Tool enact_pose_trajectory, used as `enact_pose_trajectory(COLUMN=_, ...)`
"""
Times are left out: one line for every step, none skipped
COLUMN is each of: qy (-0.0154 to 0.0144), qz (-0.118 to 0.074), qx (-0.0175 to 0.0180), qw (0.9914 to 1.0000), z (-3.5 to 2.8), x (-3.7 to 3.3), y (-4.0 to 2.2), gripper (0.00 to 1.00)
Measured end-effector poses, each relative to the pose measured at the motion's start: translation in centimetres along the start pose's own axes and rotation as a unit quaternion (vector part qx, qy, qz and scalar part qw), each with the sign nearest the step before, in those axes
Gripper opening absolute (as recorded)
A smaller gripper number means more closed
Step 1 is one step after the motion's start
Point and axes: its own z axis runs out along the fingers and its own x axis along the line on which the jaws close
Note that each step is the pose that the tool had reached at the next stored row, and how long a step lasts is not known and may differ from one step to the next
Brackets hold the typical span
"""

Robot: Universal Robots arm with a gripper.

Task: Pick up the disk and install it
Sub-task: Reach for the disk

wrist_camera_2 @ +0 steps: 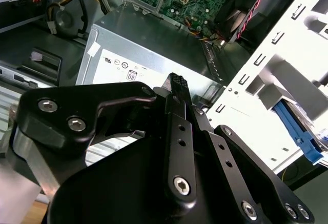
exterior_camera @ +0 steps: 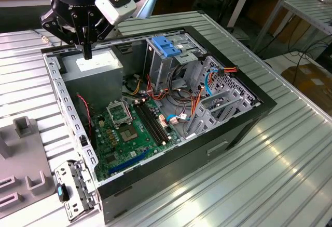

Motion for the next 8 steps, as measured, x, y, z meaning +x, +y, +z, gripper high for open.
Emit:
enact_pose_trajectory(qy=0.0000, qz=0.000, qx=0.0000, qw=1.00000, z=0.00, x=0.03, y=0.00, gripper=0.11)
enact_pose_trajectory(qy=0.0000, qz=0.000, qx=0.0000, qw=1.00000, z=0.01, x=0.07, y=-0.01, gripper=0.11)
enact_pose_trajectory(qy=0.0000, qz=0.000, qx=0.0000, qw=1.00000, z=0.01, x=0.11, y=-0.01, gripper=0.11)
enact_pose_trajectory(qy=0.0001, qz=0.000, qx=0.0001, qw=1.00000, z=0.01, x=0.13, y=-0.01, gripper=0.11)
enact_pose_trajectory(qy=0.0001, qz=0.000, qx=0.0000, qw=1.00000, z=0.01, x=0.17, y=-0.01, gripper=0.11)
enact_pose_trajectory(qy=0.0001, qz=0.000, qx=0.0000, qw=1.00000, z=0.01, x=0.20, y=-0.02, gripper=0.11)
enact_pose_trajectory(qy=0.0001, qz=0.000, qx=0.0000, qw=1.00000, z=0.01, x=0.26, y=-0.02, gripper=0.11)
enact_pose_trajectory(qy=0.0001, qz=0.000, qx=0.0000, qw=1.00000, z=0.02, x=0.28, y=-0.02, gripper=0.11)
